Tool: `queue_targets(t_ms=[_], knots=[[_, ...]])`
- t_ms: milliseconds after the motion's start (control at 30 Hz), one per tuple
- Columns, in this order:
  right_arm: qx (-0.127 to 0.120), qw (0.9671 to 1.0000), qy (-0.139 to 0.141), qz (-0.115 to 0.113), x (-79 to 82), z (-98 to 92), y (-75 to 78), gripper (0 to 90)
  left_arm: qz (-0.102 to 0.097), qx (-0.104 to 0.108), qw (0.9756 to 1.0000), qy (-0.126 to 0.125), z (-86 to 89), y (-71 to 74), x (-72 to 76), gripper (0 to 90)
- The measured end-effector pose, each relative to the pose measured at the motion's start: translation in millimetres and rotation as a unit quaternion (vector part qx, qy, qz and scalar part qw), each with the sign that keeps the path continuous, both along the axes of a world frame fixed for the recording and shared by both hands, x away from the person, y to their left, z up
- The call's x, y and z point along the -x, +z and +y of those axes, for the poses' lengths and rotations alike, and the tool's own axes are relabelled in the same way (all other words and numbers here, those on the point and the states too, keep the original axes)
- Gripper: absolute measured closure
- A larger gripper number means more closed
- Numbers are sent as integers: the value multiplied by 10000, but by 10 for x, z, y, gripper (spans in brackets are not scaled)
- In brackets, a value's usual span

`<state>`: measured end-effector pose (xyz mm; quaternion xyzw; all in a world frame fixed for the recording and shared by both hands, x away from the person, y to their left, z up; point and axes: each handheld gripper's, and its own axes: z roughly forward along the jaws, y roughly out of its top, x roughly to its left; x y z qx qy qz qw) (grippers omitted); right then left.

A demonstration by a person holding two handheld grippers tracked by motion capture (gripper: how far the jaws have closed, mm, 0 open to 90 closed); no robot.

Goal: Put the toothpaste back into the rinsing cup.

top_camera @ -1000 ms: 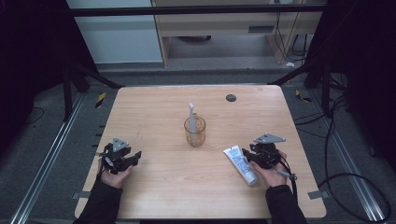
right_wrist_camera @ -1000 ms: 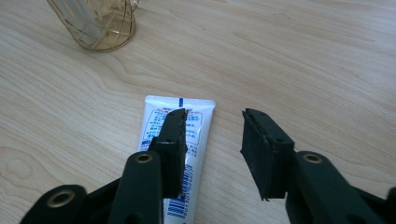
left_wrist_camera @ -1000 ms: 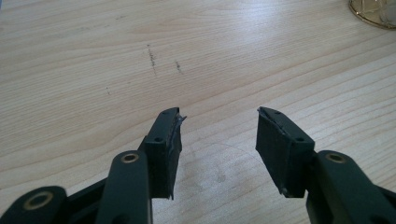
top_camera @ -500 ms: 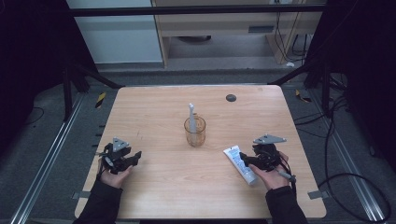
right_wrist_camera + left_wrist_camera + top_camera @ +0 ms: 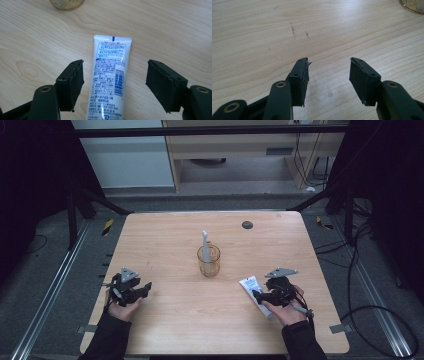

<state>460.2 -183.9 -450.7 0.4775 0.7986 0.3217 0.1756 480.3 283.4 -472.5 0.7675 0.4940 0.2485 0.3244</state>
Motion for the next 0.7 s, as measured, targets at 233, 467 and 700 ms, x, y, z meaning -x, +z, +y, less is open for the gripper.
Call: queue_targets(t_ms=[233,467,700], knots=[[68,9998,48,184,13,20,-56,306,30,-21,10000,-20,-3,-10,-9,485],[169,9989,80,438,-22,65,-115,310,37,-38,10000,-38,-12,-12,-7,484],[215,9980,46,593,-101,86,-129,319,29,-34,10000,-51,-14,-11,-6,484]])
